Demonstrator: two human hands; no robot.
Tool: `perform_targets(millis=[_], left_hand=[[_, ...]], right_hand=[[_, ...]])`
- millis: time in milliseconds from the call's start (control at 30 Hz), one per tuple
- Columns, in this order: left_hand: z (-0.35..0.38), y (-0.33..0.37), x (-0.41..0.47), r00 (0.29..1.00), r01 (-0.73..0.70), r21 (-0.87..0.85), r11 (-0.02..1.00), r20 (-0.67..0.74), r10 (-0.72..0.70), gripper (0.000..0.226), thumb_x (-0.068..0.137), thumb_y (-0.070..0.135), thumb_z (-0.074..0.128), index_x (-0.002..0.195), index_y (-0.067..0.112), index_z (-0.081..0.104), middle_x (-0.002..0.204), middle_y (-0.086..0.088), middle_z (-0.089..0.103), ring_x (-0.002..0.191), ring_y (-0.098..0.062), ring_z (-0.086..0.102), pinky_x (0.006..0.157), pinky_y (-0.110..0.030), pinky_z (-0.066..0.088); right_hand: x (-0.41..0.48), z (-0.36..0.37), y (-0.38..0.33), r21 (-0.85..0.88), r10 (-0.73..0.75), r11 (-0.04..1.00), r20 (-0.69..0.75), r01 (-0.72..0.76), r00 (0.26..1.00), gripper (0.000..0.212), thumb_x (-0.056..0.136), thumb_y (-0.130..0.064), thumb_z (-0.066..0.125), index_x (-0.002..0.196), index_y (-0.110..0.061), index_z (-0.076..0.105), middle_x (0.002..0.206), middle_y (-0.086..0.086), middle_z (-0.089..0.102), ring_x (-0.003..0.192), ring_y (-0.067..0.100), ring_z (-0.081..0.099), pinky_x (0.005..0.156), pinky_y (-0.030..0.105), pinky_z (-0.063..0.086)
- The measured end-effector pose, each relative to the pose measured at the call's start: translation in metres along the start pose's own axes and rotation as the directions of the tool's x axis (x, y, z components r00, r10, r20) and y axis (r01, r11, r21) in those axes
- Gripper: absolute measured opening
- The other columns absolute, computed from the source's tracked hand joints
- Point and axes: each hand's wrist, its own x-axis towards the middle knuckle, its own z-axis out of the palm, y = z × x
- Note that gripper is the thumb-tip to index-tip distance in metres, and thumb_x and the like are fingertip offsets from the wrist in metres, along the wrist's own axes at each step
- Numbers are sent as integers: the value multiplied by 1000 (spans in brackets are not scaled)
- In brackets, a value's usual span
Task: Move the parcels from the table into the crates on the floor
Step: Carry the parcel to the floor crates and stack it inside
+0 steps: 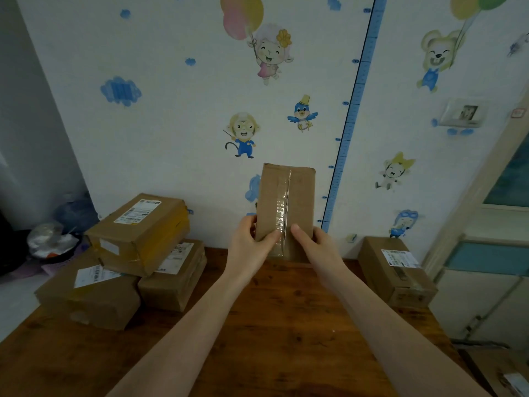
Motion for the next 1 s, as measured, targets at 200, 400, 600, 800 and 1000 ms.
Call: perform_targets(millis=[200,400,600,800,1000], left_hand=[[2,-1,1,1000,-21,59,998,-21,23,35,84,17,69,111,18,46,101,10,52,84,1,51,61,-5,44],[2,-1,8,998,59,9,998,20,-59,46,85,30,68,123,16,45,109,8,54,98,-5,52,69,-12,46],[3,-1,5,1000,7,44,999,-16,-6,48,87,25,65,131,13,51,118,-3,61,113,-20,54,95,-41,48],[2,-2,3,999,5,21,1000,-49,-4,44,87,28,66,125,11,52,116,-2,61,107,-16,56,85,-29,52],[-2,1,5,1000,-11,74,997,-26,13,38,88,21,66,120,9,49,105,6,54,94,-5,53,60,-5,43]], right_hand=[[0,3,6,-52,-56,997,-52,53,997,31,96,-27,52,123,-13,50,104,-3,59,92,9,56,71,18,47],[-2,0,4,-21,-64,998,-20,64,998,28,94,-25,57,119,-17,49,98,-8,56,89,4,54,67,17,46],[-3,2,-1,-48,-174,984,-4,174,985,27,93,-37,54,117,-30,43,107,-8,57,97,8,55,84,32,50],[0,1,-3,-127,-227,966,-9,224,974,17,94,-34,53,109,-28,47,100,-13,56,94,5,55,80,26,48],[1,-3,-5,-158,-235,960,-10,231,972,18,92,-27,58,108,-21,51,95,-16,56,93,6,55,67,12,40]])
